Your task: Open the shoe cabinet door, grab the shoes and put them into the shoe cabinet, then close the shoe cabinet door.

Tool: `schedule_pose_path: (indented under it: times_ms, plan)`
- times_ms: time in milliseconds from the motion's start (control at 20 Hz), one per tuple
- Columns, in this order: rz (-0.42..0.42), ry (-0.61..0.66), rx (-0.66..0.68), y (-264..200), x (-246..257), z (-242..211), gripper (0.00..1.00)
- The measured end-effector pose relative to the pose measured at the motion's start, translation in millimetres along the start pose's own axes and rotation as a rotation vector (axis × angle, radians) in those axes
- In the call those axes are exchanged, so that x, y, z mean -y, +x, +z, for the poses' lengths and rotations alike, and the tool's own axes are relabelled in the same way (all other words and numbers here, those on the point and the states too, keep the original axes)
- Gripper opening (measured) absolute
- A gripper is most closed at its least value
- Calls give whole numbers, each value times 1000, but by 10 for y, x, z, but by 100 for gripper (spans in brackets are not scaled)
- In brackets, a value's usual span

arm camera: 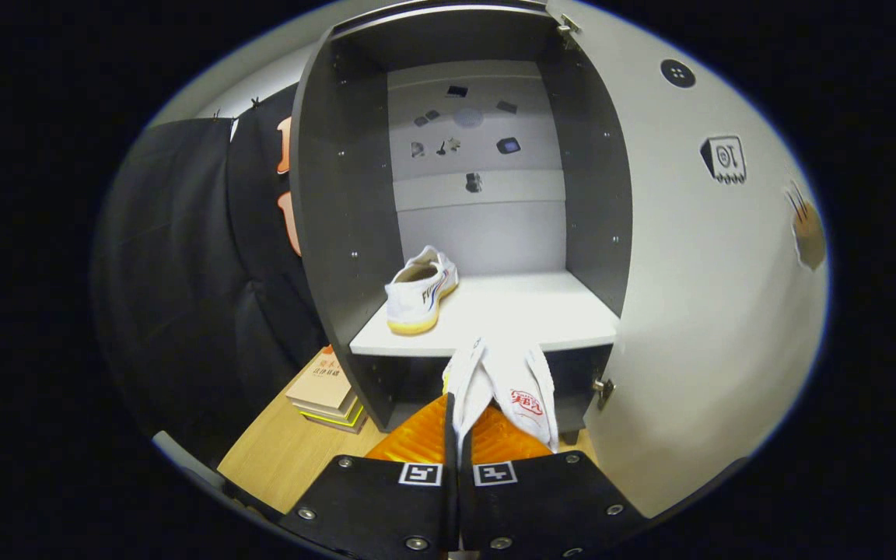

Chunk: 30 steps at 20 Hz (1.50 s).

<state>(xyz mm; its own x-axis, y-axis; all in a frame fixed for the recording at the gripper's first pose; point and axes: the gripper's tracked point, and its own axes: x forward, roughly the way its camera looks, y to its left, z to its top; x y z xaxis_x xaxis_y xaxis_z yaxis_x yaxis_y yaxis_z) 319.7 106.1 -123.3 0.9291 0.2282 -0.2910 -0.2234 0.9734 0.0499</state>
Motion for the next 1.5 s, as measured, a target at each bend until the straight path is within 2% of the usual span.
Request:
schedule_pose_path:
  times_ms: [200, 400, 550, 750, 1050, 1300, 1500]
  plan:
    - [-9, -28, 33, 443, 127, 567, 1]
    - [-27, -52, 39, 1131, 295, 959, 1]
    - [-38, -50, 2, 1685, 414, 1082, 1]
    - [-76, -64, -95, 2258, 574, 960, 1]
    - [-113, -20, -149, 2446, 621, 747, 1]
    - [-140, -61, -150, 2438, 540, 691, 12]
    - [-157, -50, -119, 2180, 490, 776, 21]
